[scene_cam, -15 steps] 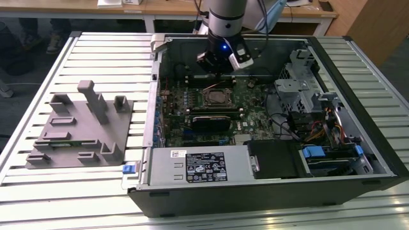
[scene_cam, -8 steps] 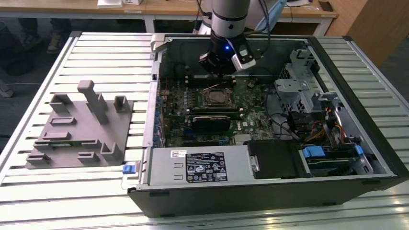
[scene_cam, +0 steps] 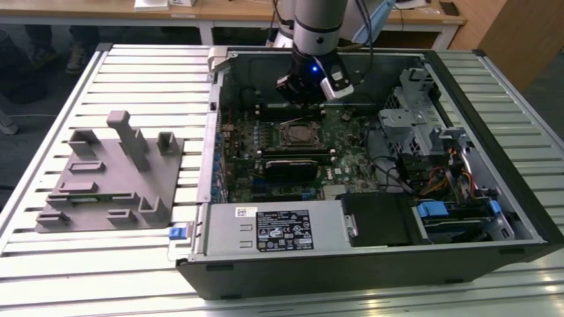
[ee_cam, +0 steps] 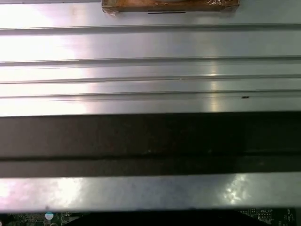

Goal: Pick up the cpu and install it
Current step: 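Install the first cpu locking lever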

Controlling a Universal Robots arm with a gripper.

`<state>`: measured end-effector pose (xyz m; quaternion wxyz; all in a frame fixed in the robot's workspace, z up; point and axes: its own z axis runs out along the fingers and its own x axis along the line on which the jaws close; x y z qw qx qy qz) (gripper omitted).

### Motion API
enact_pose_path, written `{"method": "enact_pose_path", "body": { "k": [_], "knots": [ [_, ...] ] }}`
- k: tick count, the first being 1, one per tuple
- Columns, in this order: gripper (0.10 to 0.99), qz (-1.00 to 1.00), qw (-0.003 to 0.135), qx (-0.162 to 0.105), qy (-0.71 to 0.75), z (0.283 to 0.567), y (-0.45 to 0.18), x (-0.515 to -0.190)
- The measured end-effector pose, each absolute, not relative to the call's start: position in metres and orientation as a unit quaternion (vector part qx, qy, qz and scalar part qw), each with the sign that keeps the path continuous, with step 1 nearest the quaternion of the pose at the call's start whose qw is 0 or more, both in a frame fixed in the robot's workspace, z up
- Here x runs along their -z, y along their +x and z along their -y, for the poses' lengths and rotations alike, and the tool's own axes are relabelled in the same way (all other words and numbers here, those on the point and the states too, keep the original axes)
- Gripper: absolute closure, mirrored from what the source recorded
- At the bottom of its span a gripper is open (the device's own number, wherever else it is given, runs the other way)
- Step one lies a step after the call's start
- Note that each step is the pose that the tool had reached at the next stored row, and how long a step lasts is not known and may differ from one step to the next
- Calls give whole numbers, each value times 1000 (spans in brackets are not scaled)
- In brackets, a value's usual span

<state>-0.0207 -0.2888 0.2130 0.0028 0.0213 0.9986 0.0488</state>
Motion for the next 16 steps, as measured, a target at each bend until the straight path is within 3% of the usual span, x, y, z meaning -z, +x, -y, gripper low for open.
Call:
{"method": "enact_pose_path", "body": {
  "k": [16],
  "knots": [
    [980,-999,1,-49,21,289,-16,-201]
  ]
}}
